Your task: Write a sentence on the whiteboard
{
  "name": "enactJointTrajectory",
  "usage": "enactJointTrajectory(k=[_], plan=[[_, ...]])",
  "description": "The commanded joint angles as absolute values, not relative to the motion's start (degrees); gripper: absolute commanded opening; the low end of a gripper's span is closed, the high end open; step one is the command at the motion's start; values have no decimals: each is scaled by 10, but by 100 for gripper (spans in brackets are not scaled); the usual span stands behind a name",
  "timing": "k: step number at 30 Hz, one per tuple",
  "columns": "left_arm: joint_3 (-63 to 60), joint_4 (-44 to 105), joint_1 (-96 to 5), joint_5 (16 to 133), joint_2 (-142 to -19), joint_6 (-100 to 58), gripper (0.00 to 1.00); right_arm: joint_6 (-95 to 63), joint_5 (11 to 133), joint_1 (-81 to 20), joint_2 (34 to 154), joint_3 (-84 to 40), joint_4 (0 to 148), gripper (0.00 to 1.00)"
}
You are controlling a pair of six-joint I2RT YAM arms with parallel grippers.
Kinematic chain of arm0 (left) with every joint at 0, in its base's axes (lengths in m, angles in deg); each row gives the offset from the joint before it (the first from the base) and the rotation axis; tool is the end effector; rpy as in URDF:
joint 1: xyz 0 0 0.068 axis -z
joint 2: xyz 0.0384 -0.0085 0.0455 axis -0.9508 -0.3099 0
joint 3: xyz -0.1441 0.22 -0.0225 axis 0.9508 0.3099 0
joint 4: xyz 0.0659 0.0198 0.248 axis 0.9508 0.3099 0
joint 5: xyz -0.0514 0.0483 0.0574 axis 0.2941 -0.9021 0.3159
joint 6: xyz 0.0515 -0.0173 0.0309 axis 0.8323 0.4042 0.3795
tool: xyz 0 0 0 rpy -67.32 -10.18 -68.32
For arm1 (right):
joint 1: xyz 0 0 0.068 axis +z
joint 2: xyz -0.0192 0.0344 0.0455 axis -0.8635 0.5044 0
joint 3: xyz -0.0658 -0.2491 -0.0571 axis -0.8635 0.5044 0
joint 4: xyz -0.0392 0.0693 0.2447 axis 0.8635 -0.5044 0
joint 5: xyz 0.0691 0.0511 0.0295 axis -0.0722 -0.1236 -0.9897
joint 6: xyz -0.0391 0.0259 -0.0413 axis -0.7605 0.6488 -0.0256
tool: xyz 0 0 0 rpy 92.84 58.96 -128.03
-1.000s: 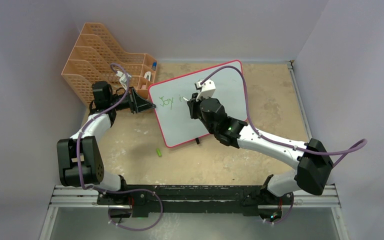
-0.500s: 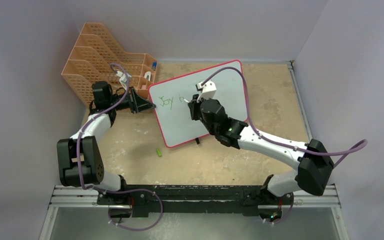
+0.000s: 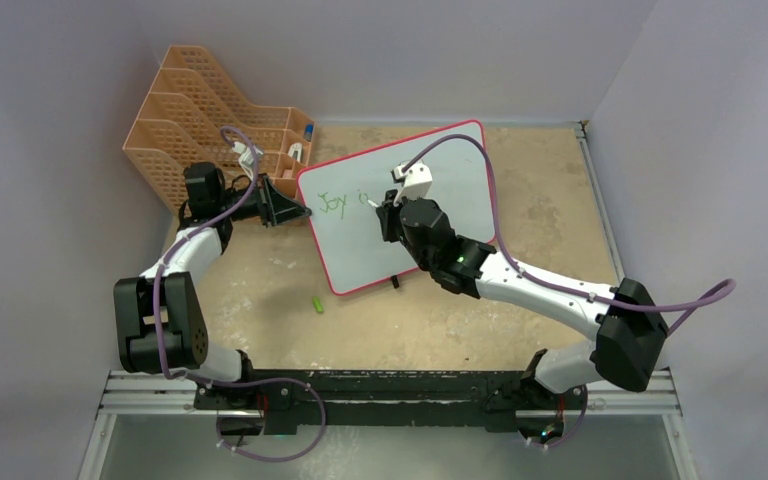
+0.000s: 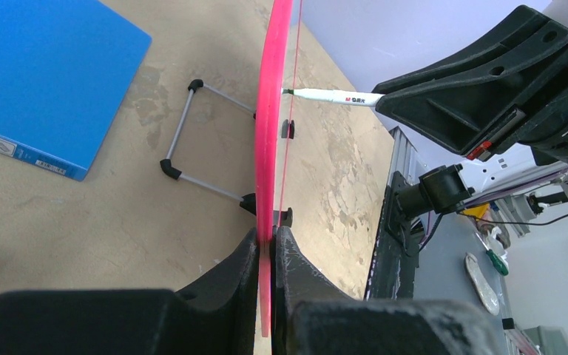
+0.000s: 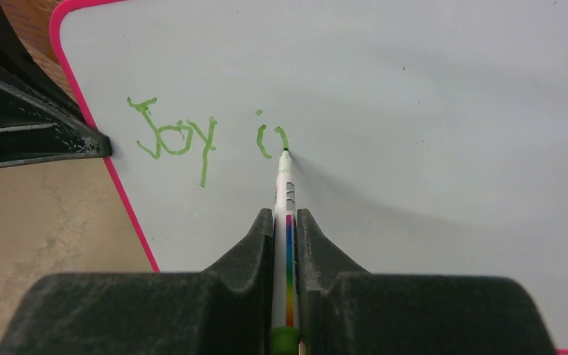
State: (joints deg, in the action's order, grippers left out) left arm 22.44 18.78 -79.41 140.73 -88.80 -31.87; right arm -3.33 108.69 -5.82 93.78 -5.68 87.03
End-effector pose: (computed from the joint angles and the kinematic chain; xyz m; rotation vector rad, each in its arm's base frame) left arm 0.3069 -0.0061 0.2435 0.3961 1.8546 -1.4200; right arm 0.2186 0.2606 0.3144 -0.1449 1.7336 0.5116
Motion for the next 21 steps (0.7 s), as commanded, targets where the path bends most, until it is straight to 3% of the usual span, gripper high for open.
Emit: enactJointTrajectory(k=[1,21], plan=[[211,186,-786,1418,-872,-308,0,-26,1095,-60,928,-49,850,0],[211,187,-786,1419,-872,-308,0,-37,1095,-61,935,-70,882,0]])
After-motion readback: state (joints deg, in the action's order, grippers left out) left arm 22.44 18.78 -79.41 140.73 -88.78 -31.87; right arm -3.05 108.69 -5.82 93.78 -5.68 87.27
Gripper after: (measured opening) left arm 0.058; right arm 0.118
